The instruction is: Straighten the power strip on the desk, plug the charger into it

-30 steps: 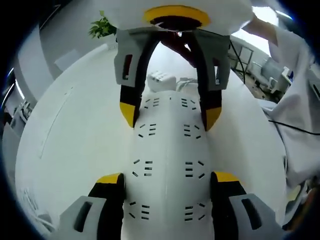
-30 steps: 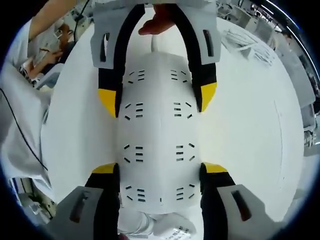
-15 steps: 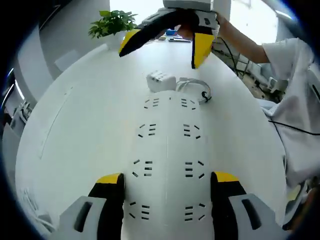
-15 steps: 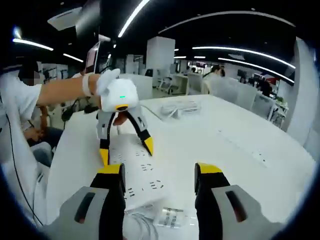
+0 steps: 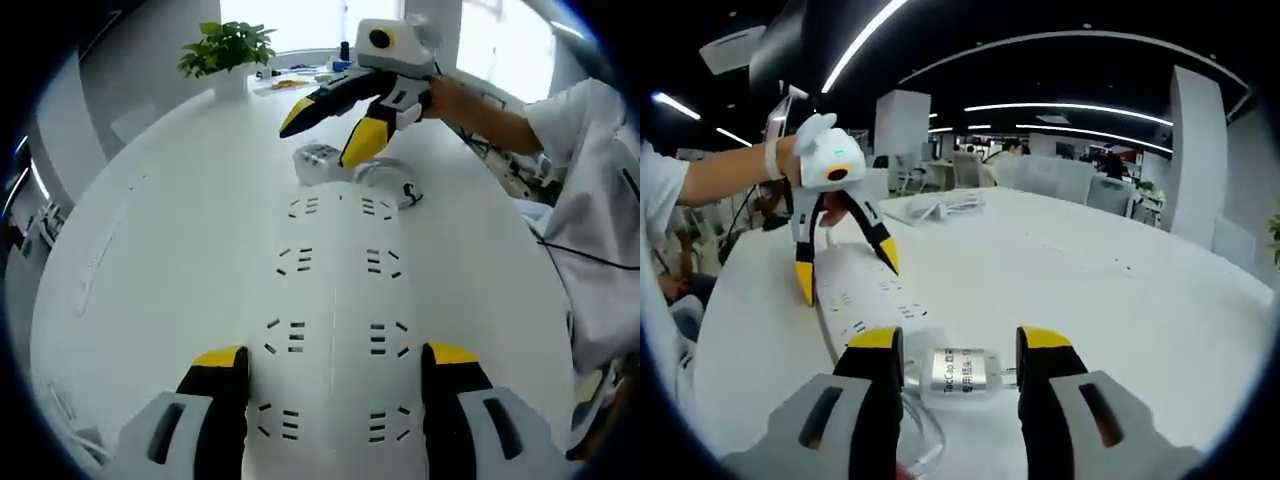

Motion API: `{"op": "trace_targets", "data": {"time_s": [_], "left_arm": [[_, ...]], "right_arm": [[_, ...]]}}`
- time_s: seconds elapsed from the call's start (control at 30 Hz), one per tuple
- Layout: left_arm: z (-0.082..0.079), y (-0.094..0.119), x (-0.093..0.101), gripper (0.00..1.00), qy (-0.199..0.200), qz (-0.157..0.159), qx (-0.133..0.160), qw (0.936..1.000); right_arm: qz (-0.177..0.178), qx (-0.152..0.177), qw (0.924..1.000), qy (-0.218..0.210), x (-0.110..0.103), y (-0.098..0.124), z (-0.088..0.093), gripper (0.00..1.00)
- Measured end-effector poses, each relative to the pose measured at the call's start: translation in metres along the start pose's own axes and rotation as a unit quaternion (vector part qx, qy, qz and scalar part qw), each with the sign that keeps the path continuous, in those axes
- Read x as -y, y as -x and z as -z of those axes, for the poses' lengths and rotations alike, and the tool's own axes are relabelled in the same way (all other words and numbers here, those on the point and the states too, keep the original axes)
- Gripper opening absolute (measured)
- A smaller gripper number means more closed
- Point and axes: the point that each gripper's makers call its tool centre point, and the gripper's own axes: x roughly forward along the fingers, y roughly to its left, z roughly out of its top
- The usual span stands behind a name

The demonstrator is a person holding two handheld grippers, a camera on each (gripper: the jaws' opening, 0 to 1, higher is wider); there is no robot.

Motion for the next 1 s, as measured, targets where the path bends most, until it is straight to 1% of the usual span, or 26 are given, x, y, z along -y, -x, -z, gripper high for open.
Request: {"op": "trace_targets", "data": {"time_s": [0.07,0.13,0.33,0.43,0.63,0.73,0.83,1.0], "left_arm": [[0.000,0.000,0.000,0.71,0.000,0.000,0.002,1.0000],[0.000,0.000,0.000,0.71,0.000,0.000,0.004,1.0000],[0.000,0.000,-0.001,0.71,0.000,0.001,0.004,1.0000],[-0.001,0.000,-0.001,0.71,0.000,0.000,0.003,1.0000],[-0.001,0.000,-0.001,0.71,0.000,0.000,0.004,1.0000],[0.000,0.000,-0.001,0.71,0.001,0.000,0.004,1.0000],[0.000,0.000,-0.001,0.71,0.001,0.000,0.004,1.0000],[0.000,0.000,-0.001,0.71,0.001,-0.001,0.003,1.0000]], "right_arm": [[0.018,-0.001,0.9997,0.018,0.004,-0.002,0.002,0.40],[0.016,-0.005,0.9997,0.019,0.003,-0.004,0.004,0.38],[0.011,-0.014,0.9997,0.018,0.000,-0.006,0.011,0.39],[0.009,-0.013,0.9997,0.018,-0.002,-0.007,0.013,0.37],[0.006,-0.006,0.9998,0.018,-0.002,-0.002,0.014,0.37],[-0.008,-0.007,0.9995,0.030,-0.003,0.003,0.016,0.37],[-0.032,-0.006,0.9989,0.035,-0.004,0.010,0.019,0.36],[-0.062,-0.012,0.9970,0.046,0.000,0.025,0.025,0.36]]}}
